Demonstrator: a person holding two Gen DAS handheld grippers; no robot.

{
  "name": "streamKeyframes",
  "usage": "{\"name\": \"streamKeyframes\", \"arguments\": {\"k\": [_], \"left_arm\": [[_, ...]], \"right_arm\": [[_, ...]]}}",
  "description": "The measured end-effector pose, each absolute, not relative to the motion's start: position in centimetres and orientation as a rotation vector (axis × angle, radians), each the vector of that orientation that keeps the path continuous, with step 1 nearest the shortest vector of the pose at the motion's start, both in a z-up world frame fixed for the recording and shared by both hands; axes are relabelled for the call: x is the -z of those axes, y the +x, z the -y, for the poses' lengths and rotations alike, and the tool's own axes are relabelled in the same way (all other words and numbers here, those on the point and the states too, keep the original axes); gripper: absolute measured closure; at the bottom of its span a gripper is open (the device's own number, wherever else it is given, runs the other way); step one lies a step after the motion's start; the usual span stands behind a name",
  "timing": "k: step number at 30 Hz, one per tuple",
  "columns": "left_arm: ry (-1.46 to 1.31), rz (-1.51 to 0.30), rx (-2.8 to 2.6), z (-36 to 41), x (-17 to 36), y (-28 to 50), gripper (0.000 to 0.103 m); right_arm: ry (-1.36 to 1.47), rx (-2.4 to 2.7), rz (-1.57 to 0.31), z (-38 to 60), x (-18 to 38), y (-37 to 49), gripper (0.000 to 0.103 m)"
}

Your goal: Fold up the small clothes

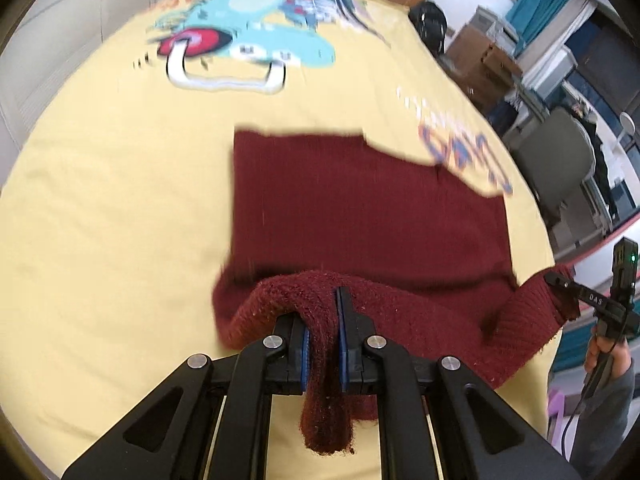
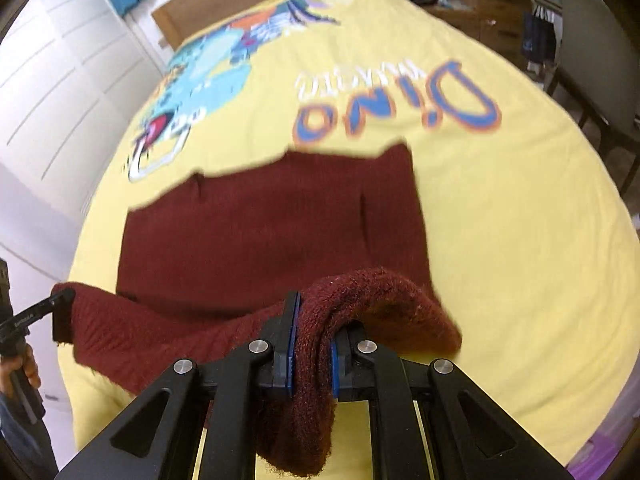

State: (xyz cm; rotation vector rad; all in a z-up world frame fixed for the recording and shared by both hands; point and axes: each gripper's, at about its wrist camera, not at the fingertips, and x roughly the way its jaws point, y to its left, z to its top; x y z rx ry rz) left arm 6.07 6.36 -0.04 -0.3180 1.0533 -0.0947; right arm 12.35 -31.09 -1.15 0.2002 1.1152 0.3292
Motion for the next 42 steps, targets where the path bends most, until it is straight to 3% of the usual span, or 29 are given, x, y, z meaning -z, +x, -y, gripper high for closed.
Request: {"name": "streamKeyframes", "arguments": {"k": [10,24,29,30,31,33,35,38,41,42], "left_arm": [[-0.330,-1.042,0.029,-12.3,0.8,13.1,0.094],[-0.267,-1.188,-0.104,-12.8,8.4,18.6,0.093],[-0.248,-1.203,-0.116,-12.5,8.6,18.5,0.090],[-0.255,-1.205,-0.119,-12.6,8.3,18.5,0.088],[-0.261,-1.206,-0.120,-12.6,8.0,18.4,0.084],[-0.299,-1.190,-0.096,-12.6,7.0,18.1,0.053],[-0.314,-1.147,-0.092,-12.3,5.4,17.7,0.031],[-0.291,-1.102,-0.065,-11.2,3.5,17.3,0.026],[-0.261,-1.064,-0.039,-9.8,2.5,16.7,0.005],[-0.251,-1.053,-0.038,-9.4,2.4,16.5,0.003]], "right_arm": [[0.183,-0.259,-1.111,31.1,1.7,21.5,0.091],[0.112,-0.193,-1.293,28.4,10.6,26.1,0.089],[0.126,-0.194,-1.285,28.7,9.7,26.0,0.069],[0.128,-0.198,-1.279,28.8,9.2,26.0,0.052],[0.135,-0.207,-1.271,28.7,8.9,25.9,0.039],[0.136,-0.216,-1.229,28.7,7.3,25.3,0.030],[0.122,-0.221,-1.188,28.5,5.8,24.8,0.024],[0.116,-0.246,-1.140,27.9,4.1,23.7,0.022],[0.063,-0.259,-1.111,26.6,3.4,22.5,0.019],[0.034,-0.266,-1.098,25.8,3.3,21.9,0.018]]}}
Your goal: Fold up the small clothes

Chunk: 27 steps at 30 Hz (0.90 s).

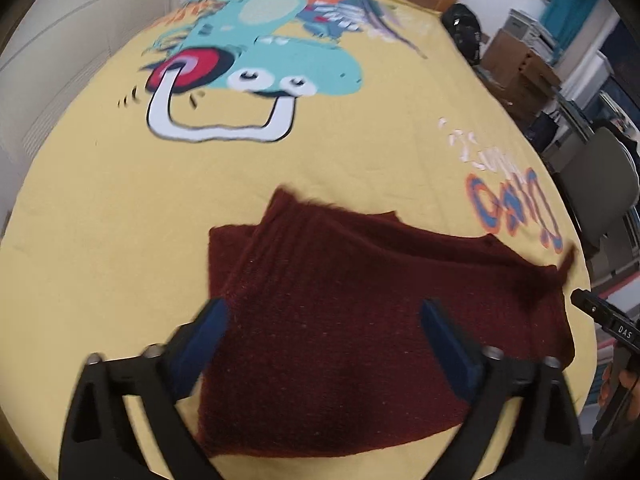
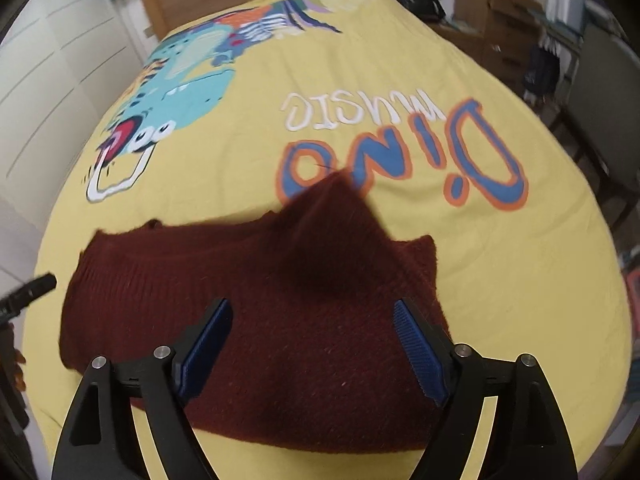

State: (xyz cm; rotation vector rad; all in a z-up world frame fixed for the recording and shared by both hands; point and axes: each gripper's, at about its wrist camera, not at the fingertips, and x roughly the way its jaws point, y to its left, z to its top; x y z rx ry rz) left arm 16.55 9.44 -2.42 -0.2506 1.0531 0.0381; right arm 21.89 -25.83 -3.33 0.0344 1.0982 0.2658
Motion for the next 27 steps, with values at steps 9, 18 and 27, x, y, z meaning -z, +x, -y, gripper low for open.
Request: {"name": "streamKeyframes", "arguments": {"k": [9,18,27], "left_arm": [[-0.086,-1.045,0.017,-3.5,6.7,14.4,0.001],[0.025,-1.134,-0.055,-4.0,12.8,13.5,0.001],[-0.037,-1.107,-0.052,-8.0,13.8,12.0,0.001]], "right_arm": [[-0.148,-0.319,-1.071,19.2,7.4,17.1,0.001],[-0.110,-0.264,-1.117,21.3,12.4,16.2,0.001],[-0.016,-0.242,-1.148,26.5,13.6,16.8,0.001]]}}
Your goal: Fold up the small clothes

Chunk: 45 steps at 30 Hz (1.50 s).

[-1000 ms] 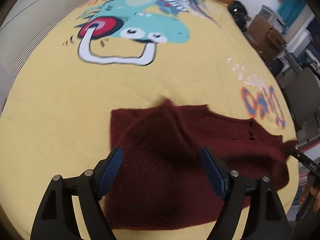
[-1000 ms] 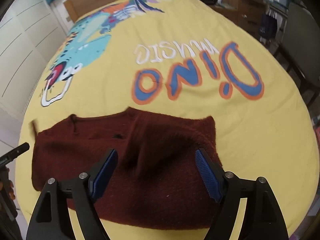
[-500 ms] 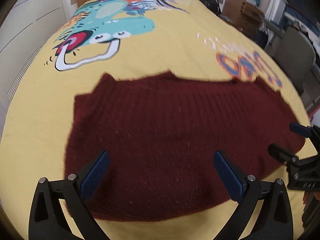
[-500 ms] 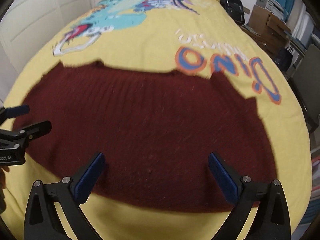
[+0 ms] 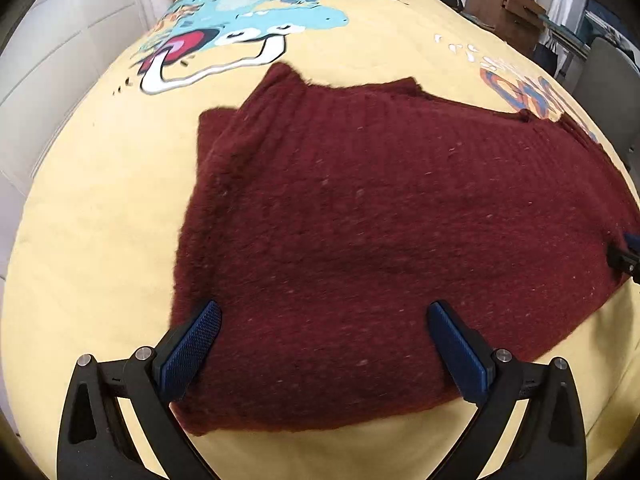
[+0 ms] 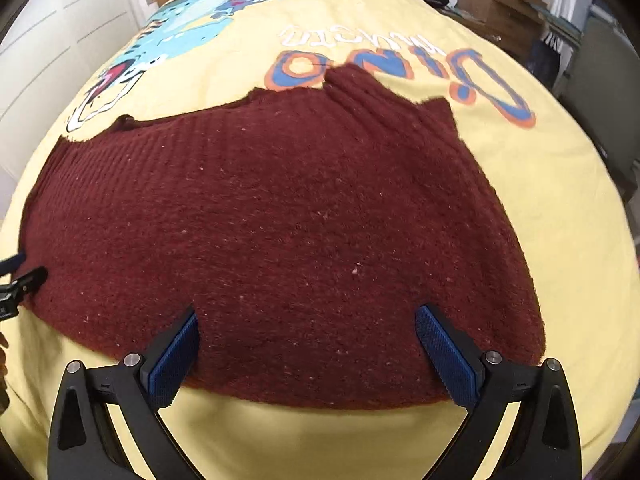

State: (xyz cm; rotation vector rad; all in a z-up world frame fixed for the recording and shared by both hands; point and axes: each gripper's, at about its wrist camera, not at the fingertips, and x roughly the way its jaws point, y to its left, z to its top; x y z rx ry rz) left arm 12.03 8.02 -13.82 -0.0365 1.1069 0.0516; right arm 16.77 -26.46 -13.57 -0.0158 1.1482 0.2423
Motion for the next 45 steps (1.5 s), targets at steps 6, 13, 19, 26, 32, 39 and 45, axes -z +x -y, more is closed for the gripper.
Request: {"name": "streamKeyframes", "arguments": {"k": [6,13,19,26,32,39,45], "left_arm": [[-0.068,-1.106,-0.051,-8.7,13.7,12.4,0.001],[-0.080,-1.110,-0.032,-8.8,13.4,12.7,0.001],[-0.119,-1.122,0.017,-9.1,11.3,12.4,0.001],[-0.231,-1.100,-0.018,-13.2,8.5,12.6,0.001],[-0.292,-1.164,-0.037,-16.4,10.7,13.7,0.001],[-0.403,-1.236,0.021,-17.1,14.6,14.7,0.001],[-0.375,-1.239,0.074,-16.1,14.6,14.7,0.031]], "right_arm": [[-0.001,-0.227,-1.150,26.0,14.3,16.8,0.000],[-0.020,-0.254,-1.158,25.8,13.9,16.6,0.000],[-0.060,-0.239,-1.144,26.2,10.7,15.6,0.000],[-0.061,-0.214,-1.094,28.1,8.2,13.3,0.000],[-0.029,-0.175,-1.157,29.7,9.9,12.2,0.000],[-0.010,-0.147,-1.197,30.9,10.7,11.6,0.000],[0.021,-0.126,-1.200,31.9,10.7,11.6,0.000]]}}
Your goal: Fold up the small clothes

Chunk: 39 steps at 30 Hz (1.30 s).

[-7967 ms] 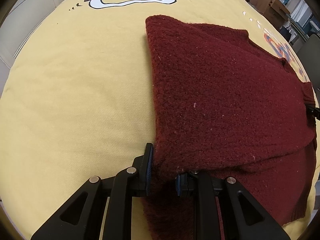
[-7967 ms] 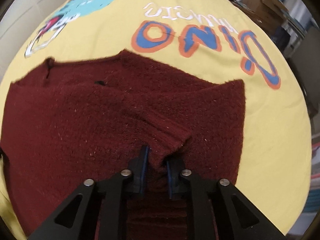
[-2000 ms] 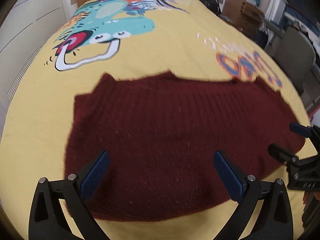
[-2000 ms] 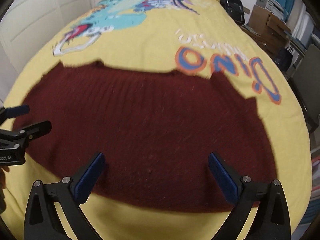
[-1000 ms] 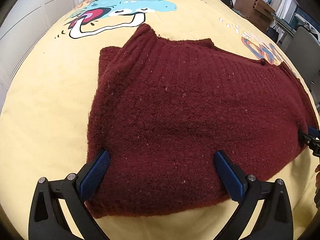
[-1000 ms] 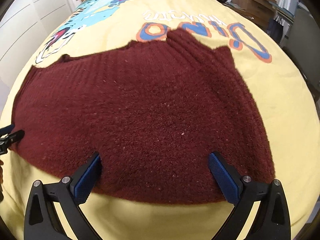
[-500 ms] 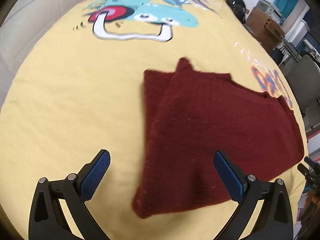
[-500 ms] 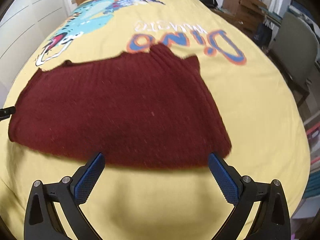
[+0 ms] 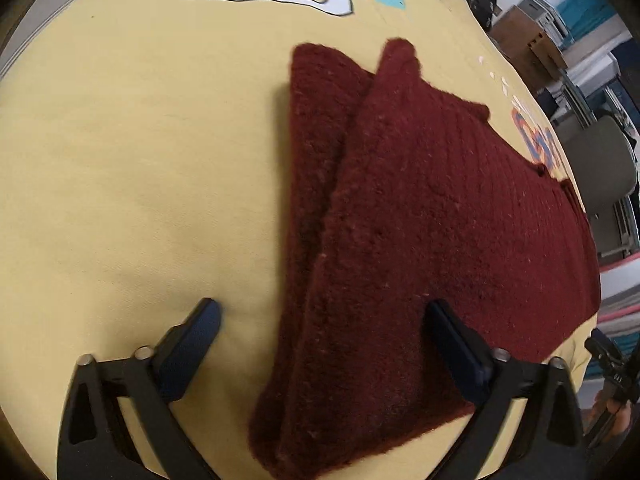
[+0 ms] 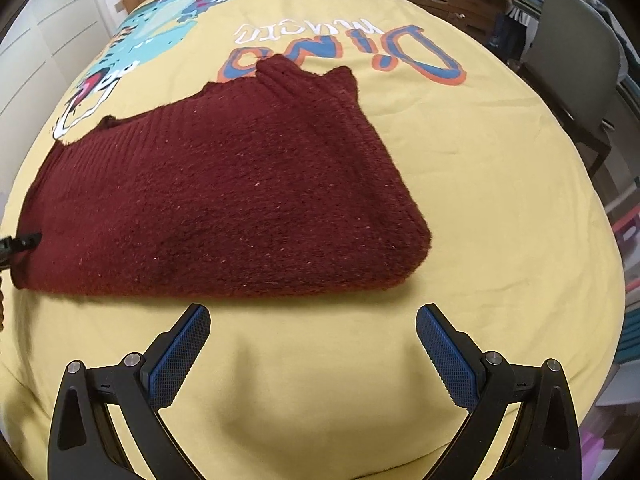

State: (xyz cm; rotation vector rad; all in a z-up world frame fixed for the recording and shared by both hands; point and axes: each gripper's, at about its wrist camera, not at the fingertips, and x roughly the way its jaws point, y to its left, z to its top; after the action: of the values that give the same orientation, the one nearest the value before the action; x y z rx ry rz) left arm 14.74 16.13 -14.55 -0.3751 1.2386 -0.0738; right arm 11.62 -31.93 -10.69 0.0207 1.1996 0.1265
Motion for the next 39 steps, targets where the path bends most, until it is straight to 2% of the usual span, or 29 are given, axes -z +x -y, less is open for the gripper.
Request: {"name": "streamKeyframes", "arguments": {"k": [2,8,16,21,28,33,39], "left_arm": [[-0.430,-1.231,0.161,-15.3,14.2,15.2,0.065],[-0.450,-1.209,0.146,-14.7,12.9,14.9,0.080],[-0.416,-1.132,0.178,-10.4,6.7,14.6,0.082],[-0.423,-1.100,0.259,-5.4,2.7,17.1,0.083],[-0.402,-1.100,0.335,2.7,-0.1,21.4,0.084],[-0.329,-1.129,0.382,10.7,0.1,24.0,0.084],[-0.190,-1.223,0.360,19.0,4.9,25.4,0.084]], "right_arm": [[0.031,-0.104,-1.201,32.3,10.6,11.6,0.000],[0.067,-0.081,-1.203,33.7,10.4,11.4,0.000],[0.137,-0.044,-1.170,36.6,9.6,10.8,0.000],[0.150,-0.047,-1.134,38.0,8.6,10.3,0.000],[0.204,-0.028,-1.097,41.0,7.3,9.8,0.000],[0.228,-0.008,-1.088,42.9,6.7,9.7,0.000],[0.234,-0.010,-1.149,44.0,7.8,9.3,0.000]]}}
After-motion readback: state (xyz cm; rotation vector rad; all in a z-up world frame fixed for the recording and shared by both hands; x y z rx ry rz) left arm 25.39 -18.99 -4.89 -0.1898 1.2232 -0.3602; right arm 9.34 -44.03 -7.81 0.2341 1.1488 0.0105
